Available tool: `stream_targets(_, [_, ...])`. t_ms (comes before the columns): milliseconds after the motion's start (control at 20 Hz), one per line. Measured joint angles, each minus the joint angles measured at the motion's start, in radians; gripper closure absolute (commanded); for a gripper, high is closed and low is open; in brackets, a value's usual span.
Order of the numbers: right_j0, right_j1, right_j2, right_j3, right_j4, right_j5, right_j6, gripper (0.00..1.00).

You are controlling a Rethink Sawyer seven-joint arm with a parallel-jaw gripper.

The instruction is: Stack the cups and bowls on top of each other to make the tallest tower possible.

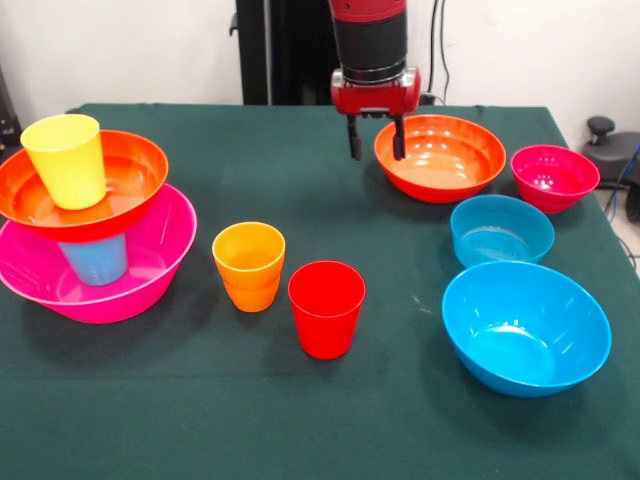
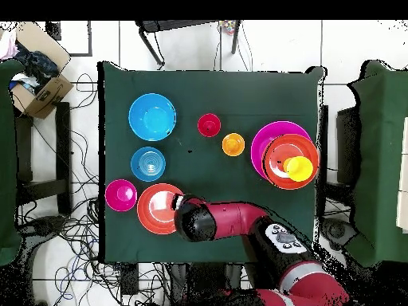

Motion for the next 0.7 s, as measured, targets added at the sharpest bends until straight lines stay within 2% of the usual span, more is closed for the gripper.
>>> stream_targets(700, [0.029,0.065,-0.061,-0.001,0.001,-0.021,0.000,0.00])
